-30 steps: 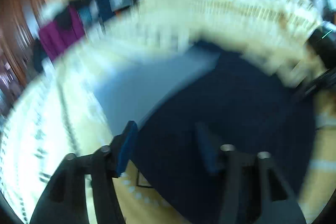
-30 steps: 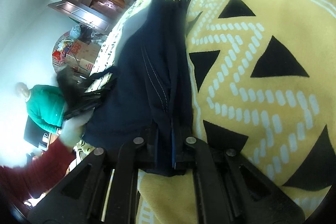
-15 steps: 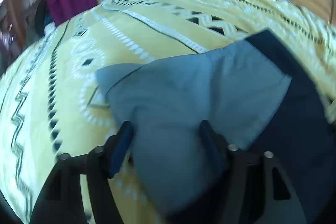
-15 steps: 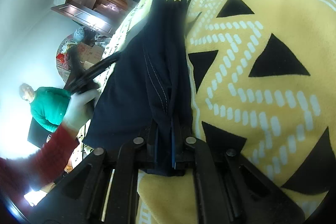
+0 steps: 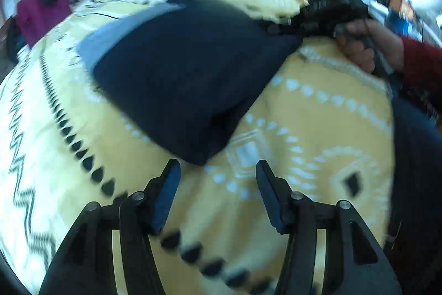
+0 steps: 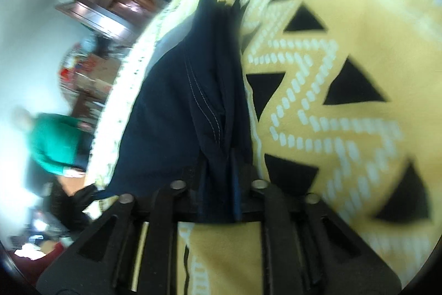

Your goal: Fold small clothes

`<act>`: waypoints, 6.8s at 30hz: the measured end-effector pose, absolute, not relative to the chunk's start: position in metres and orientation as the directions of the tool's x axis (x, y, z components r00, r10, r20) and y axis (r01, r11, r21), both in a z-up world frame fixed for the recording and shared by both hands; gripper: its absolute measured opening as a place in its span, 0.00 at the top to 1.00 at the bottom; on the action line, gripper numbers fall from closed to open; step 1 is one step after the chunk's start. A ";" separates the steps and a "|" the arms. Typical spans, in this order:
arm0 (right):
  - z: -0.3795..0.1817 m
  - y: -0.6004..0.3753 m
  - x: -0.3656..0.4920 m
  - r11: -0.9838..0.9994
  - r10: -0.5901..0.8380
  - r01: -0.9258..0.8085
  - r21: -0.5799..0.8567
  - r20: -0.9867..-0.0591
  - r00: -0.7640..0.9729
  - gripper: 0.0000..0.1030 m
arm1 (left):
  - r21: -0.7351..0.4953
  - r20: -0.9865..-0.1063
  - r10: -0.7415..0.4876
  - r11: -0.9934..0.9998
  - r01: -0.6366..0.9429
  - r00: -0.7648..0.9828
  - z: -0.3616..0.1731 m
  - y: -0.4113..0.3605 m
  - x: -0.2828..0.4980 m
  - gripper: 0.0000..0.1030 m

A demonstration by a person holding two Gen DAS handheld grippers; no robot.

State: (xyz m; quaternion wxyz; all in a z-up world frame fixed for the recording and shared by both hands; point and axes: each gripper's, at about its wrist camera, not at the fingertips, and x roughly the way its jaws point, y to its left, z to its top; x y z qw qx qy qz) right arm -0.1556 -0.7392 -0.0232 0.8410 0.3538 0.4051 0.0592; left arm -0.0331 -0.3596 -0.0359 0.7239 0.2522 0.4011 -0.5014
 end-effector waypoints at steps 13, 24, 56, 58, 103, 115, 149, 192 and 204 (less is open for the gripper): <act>0.003 -0.637 -0.247 0.962 -0.043 0.250 0.111 -0.842 0.538 0.01 | -0.056 -0.891 -0.284 0.844 0.534 0.354 -0.060 -0.326 -0.039 0.01; 0.006 -0.636 -0.251 0.954 -0.035 0.267 0.137 -0.834 0.550 0.11 | -0.004 -0.897 -0.229 0.860 0.511 0.378 -0.076 -0.346 -0.028 0.00; -0.024 -0.757 0.073 0.975 0.117 0.079 0.206 -0.785 0.608 0.67 | -0.081 -0.857 -0.333 0.840 0.537 0.393 -0.079 -0.336 -0.025 0.00; -0.035 -0.773 0.066 0.935 0.180 0.127 0.331 -0.751 0.635 0.65 | -0.082 -0.857 -0.334 0.840 0.537 0.393 -0.079 -0.336 -0.025 0.00; -0.034 -0.629 -0.252 0.962 -0.066 0.266 0.063 -0.890 0.451 0.00 | -0.026 -0.875 -0.227 0.904 0.427 0.428 -0.080 -0.345 -0.026 0.00; -0.037 -0.633 -0.251 0.970 -0.046 0.233 0.076 -0.877 0.478 0.00 | -0.031 -0.857 -0.245 0.903 0.429 0.454 -0.082 -0.342 -0.020 0.00; -0.034 -0.636 -0.244 0.954 -0.085 0.293 0.061 -0.882 0.463 0.00 | -0.047 -0.843 -0.268 0.900 0.433 0.467 -0.082 -0.341 -0.025 0.00; -0.034 -0.635 -0.245 0.954 -0.087 0.295 0.061 -0.882 0.463 0.00 | -0.062 -0.840 -0.281 0.900 0.432 0.464 -0.082 -0.340 -0.026 0.00; -0.034 -0.635 -0.245 0.953 -0.087 0.295 0.061 -0.882 0.463 0.00 | -0.063 -0.840 -0.281 0.900 0.432 0.464 -0.082 -0.340 -0.026 0.00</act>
